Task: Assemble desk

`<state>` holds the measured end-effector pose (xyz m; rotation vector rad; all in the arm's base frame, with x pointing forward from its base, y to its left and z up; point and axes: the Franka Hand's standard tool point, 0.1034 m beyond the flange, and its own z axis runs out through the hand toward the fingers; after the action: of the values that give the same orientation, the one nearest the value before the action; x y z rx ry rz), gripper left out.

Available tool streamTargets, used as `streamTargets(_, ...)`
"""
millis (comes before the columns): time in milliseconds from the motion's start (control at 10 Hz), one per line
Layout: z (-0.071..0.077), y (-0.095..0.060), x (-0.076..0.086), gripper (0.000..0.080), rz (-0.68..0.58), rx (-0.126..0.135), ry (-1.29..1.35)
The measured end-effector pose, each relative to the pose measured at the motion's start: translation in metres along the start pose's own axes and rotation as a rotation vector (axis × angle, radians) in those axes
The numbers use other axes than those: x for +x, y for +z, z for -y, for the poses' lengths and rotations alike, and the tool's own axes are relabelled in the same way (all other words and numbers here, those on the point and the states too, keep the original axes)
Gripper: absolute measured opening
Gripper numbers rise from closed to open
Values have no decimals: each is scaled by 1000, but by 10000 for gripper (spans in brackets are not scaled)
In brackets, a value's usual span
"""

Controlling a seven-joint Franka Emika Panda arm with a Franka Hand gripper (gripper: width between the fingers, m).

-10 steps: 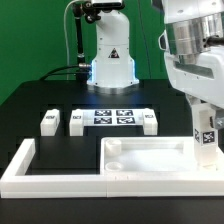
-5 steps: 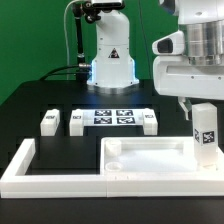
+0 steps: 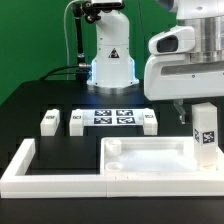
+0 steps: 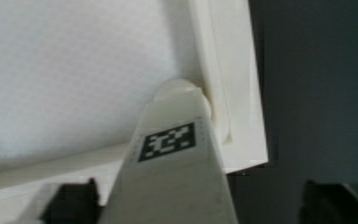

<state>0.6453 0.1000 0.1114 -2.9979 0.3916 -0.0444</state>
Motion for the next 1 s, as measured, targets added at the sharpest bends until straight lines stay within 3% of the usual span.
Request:
streamTargets(100,1,0,0,399,1,1,36)
streamTargets(200,1,0,-1,399,2,5,132)
streamTargets(300,2,0,-1,289,3,6,186)
streamTargets(700,2,0,0,289,7,10,553)
streamTargets(1000,9,1,-2,291,51,59,1108)
